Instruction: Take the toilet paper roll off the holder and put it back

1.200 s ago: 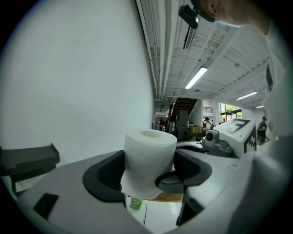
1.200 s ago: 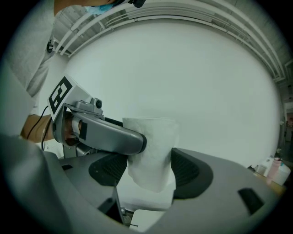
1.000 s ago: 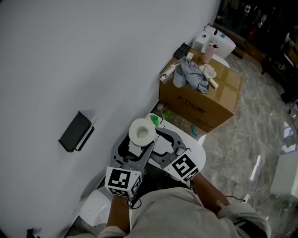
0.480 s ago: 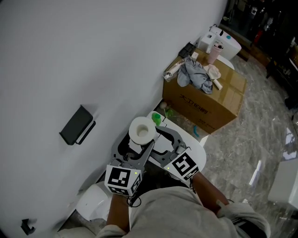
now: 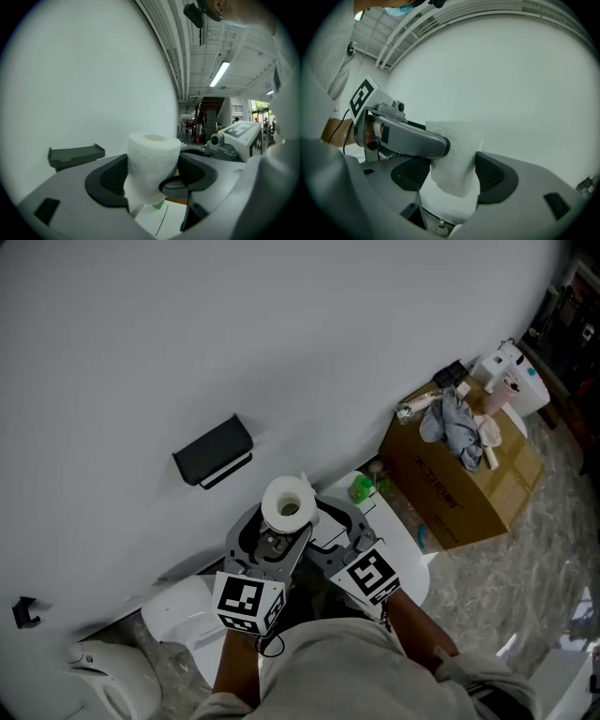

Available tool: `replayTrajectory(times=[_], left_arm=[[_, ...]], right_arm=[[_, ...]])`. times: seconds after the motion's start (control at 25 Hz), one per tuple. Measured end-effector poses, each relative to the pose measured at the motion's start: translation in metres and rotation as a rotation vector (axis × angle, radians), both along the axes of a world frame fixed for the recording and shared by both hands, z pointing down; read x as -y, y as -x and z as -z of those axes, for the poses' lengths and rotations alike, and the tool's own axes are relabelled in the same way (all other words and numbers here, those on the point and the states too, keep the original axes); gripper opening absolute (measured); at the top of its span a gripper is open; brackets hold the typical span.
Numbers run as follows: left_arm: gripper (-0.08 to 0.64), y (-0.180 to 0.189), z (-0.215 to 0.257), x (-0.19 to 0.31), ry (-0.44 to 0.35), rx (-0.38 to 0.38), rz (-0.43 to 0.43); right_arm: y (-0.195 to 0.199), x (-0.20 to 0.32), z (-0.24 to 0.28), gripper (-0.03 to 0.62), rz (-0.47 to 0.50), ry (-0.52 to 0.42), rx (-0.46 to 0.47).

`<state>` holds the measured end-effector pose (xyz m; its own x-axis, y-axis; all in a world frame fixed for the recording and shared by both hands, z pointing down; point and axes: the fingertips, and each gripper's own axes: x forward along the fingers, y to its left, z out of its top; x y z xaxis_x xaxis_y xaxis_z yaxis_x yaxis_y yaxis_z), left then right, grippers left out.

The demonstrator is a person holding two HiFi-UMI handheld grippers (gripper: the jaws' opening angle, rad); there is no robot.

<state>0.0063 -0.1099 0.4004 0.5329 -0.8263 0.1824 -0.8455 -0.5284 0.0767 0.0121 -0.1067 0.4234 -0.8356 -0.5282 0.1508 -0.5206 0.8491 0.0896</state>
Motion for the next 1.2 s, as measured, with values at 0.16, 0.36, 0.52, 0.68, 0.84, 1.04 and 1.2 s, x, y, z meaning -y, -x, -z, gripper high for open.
replayTrajectory(times=[0.16, 0.36, 0.52, 0.68, 0.84, 1.04, 1.2], left_arm=[[0.345, 0.038, -0.001, -0.007, -0.002, -0.002, 0.109], [0.345, 0.085, -0.004, -0.023, 0.002, -0.004, 0.237], [0.345, 0.111, -0.005, -0.029, 0.001, -0.003, 0.304], [0.345, 0.130, 0.002, -0.027, -0.020, -0.005, 0.326], [0.345, 0.141, 0.018, -0.012, -0.061, 0.000, 0.318], [0.345, 0.150, 0.044, 0.010, -0.127, 0.013, 0.277], [0.345, 0.152, 0.062, 0.033, -0.171, 0.021, 0.237]], right_arm=[[0.038, -0.006, -0.001, 0.290, 0.110, -0.001, 0.001], [0.084, -0.021, -0.004, 0.290, 0.237, 0.005, -0.002], [0.111, -0.028, -0.004, 0.290, 0.304, 0.003, -0.012], [0.129, -0.025, 0.002, 0.290, 0.325, -0.013, -0.015], [0.140, -0.011, 0.019, 0.290, 0.317, -0.045, -0.021], [0.150, 0.014, 0.043, 0.290, 0.278, -0.119, 0.017], [0.152, 0.037, 0.063, 0.290, 0.239, -0.166, 0.002]])
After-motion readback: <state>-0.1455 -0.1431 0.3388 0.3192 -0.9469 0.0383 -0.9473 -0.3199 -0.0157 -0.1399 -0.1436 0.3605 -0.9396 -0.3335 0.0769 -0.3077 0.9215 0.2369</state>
